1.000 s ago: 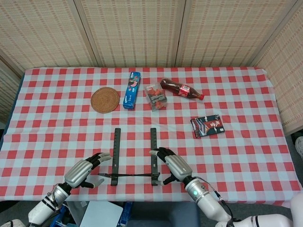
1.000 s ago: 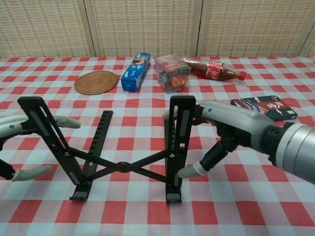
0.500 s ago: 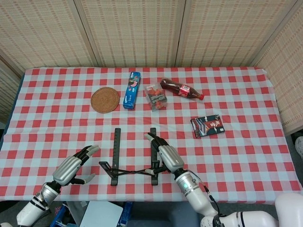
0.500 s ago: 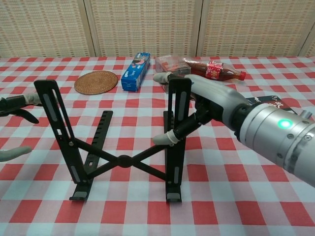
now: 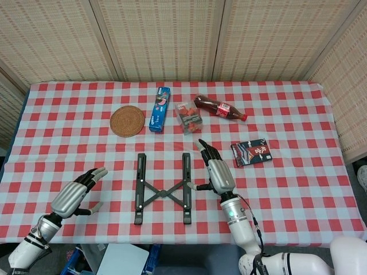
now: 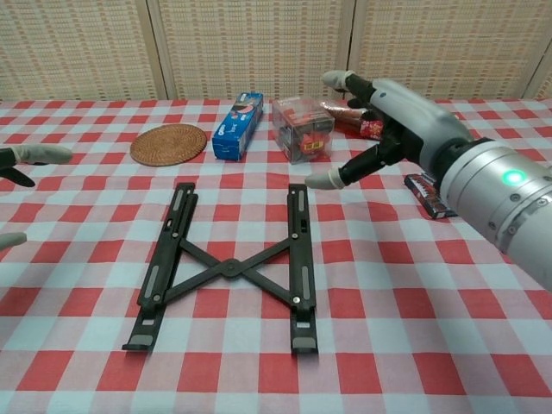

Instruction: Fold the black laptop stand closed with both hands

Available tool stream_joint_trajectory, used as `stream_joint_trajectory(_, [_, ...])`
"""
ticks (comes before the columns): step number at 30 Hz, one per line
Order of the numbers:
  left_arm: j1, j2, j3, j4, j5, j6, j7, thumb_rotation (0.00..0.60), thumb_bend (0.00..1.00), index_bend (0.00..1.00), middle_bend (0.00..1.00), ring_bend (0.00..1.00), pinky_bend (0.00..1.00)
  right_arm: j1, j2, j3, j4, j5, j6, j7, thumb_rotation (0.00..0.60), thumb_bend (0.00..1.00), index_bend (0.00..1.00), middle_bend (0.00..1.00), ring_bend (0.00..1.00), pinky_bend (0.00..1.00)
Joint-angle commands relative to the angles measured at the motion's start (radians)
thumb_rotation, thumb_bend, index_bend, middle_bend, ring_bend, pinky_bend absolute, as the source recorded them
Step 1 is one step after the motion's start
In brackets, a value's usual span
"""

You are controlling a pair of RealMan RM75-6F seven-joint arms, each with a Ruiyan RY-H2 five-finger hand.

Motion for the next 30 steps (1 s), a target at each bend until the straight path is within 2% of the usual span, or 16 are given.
stream_joint_trajectory(1, [-0.004, 0.004, -0.004, 0.003, 0.0, -0.007, 0.006, 0.555, 0.35, 0.0, 0.0, 0.0, 0.16, -0.022, 0.025, -0.01, 0.019, -0.097, 0.048, 0.02, 0.6, 0.0, 0.0, 0.0, 0.0, 0.0])
stream_joint_trajectory(6, [-0.041, 0.003, -0.021, 0.035, 0.018, -0.042, 0.039, 0.599, 0.35, 0.0, 0.0, 0.0, 0.16, -0.026, 0.131, -0.085, -0.005, -0.249, 0.036, -0.016, 0.6, 0.0, 0.0, 0.0, 0.0, 0.0])
stream_joint_trajectory(10, [-0.086, -0.029, -0.036, 0.103, 0.058, -0.066, 0.083, 0.6, 0.35, 0.0, 0.0, 0.0, 0.15, -0.014, 0.242, -0.161, -0.038, -0.365, -0.014, -0.087, 0.6, 0.0, 0.0, 0.0, 0.0, 0.0])
stream_joint_trajectory(14, [-0.132, -0.083, -0.053, 0.183, 0.09, -0.088, 0.125, 0.6, 0.35, 0.0, 0.0, 0.0, 0.15, 0.001, 0.298, -0.212, -0.044, -0.447, -0.057, -0.142, 0.6, 0.0, 0.0, 0.0, 0.0, 0.0])
stream_joint_trajectory(22, [-0.211, -0.201, -0.09, 0.315, 0.096, -0.142, 0.224, 0.6, 0.33, 0.0, 0.0, 0.0, 0.15, 0.033, 0.276, -0.265, 0.027, -0.574, -0.11, -0.213, 0.6, 0.0, 0.0, 0.0, 0.0, 0.0])
stream_joint_trajectory(30, [-0.262, -0.305, -0.091, 0.466, 0.082, -0.192, 0.226, 0.6, 0.31, 0.0, 0.0, 0.0, 0.15, 0.063, 0.209, -0.262, 0.126, -0.617, -0.153, -0.274, 0.6, 0.0, 0.0, 0.0, 0.0, 0.0])
